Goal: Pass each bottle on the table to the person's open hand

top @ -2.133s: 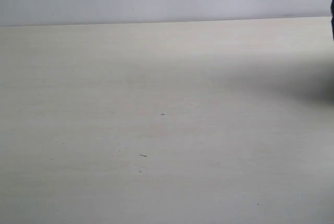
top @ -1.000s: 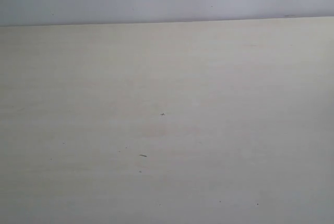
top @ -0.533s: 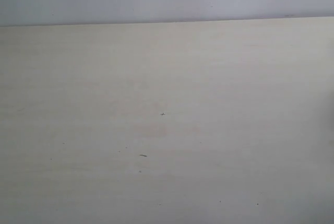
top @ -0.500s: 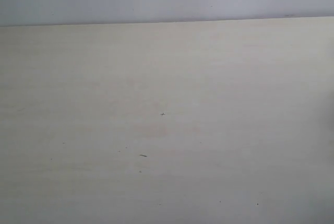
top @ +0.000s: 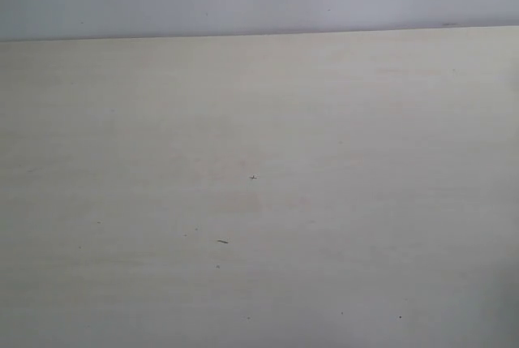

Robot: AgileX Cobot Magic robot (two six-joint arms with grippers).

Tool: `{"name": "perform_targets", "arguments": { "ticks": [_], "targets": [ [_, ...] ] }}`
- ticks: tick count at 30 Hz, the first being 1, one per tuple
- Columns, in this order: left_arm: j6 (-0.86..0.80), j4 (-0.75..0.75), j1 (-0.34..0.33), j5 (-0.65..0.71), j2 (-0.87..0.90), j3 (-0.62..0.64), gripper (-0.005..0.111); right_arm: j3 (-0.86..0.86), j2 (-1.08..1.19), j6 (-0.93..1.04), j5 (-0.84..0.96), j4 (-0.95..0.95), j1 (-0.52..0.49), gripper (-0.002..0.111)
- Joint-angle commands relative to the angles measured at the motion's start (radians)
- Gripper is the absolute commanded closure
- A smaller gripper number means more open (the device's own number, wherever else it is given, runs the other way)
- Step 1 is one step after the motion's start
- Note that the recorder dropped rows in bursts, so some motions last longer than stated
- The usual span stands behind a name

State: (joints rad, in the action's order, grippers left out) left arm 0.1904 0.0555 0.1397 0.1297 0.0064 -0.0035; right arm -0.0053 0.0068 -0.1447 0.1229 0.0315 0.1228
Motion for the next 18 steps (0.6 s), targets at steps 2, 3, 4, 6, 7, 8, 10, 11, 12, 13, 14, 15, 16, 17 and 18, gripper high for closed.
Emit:
{"name": "perform_targets", "arguments": {
  "ticks": [2,3,4,6,7,8,10,11,12,13,14,15,16,17,18],
  "targets": [
    [-0.001,-0.009,-0.001,-0.006,-0.006,0.003,0.107,0.005,-0.007,0.01,-0.003,-0.006,-0.007,0.108],
    [-0.001,-0.009,-0.001,-0.006,-0.006,0.003,0.107,0.005,-0.007,0.008,-0.008,-0.011,-0.007,0.108],
    [-0.001,-0.009,-0.001,-0.006,-0.006,0.003,0.107,0.005,-0.007,0.003,-0.011,-0.013,-0.007,0.108],
    [-0.001,-0.009,-0.001,-0.006,-0.006,0.003,0.107,0.005,-0.007,0.004,-0.008,-0.013,-0.007,0.108],
    [-0.001,-0.009,-0.001,-0.006,-0.006,0.003,0.107,0.005,-0.007,0.004,-0.004,-0.013,-0.007,0.108],
    [-0.001,-0.009,-0.001,-0.006,-0.006,0.003,0.107,0.005,-0.007,0.004,-0.002,-0.013,-0.009,0.108],
    [-0.001,-0.009,-0.001,-0.006,-0.006,0.003,0.107,0.005,-0.007,0.003,0.003,-0.013,-0.008,0.108],
    [-0.001,-0.009,-0.001,-0.006,-0.006,0.003,0.107,0.005,-0.007,0.003,0.005,-0.013,-0.008,0.108],
    [-0.001,-0.009,-0.001,-0.006,-0.006,0.003,0.107,0.005,-0.007,0.003,0.005,-0.013,-0.008,0.108],
    [-0.001,-0.009,-0.001,-0.006,-0.006,0.003,0.107,0.005,-0.007,0.005,0.005,-0.013,-0.008,0.108],
    [-0.001,-0.009,-0.001,-0.006,-0.006,0.003,0.107,0.005,-0.007,0.005,0.005,-0.002,-0.008,0.108],
    [-0.001,-0.009,-0.001,-0.006,-0.006,0.003,0.107,0.005,-0.007,0.005,0.005,0.005,-0.008,0.108],
    [-0.001,-0.009,-0.001,-0.006,-0.006,0.003,0.107,0.005,-0.007,0.01,0.005,0.011,-0.009,0.108],
    [-0.001,-0.009,-0.001,-0.006,-0.006,0.003,0.107,0.005,-0.007,0.01,0.005,0.016,-0.009,0.108],
    [-0.001,-0.009,-0.001,-0.006,-0.006,0.003,0.107,0.005,-0.007,0.01,0.005,0.016,-0.009,0.108]
  ]
}}
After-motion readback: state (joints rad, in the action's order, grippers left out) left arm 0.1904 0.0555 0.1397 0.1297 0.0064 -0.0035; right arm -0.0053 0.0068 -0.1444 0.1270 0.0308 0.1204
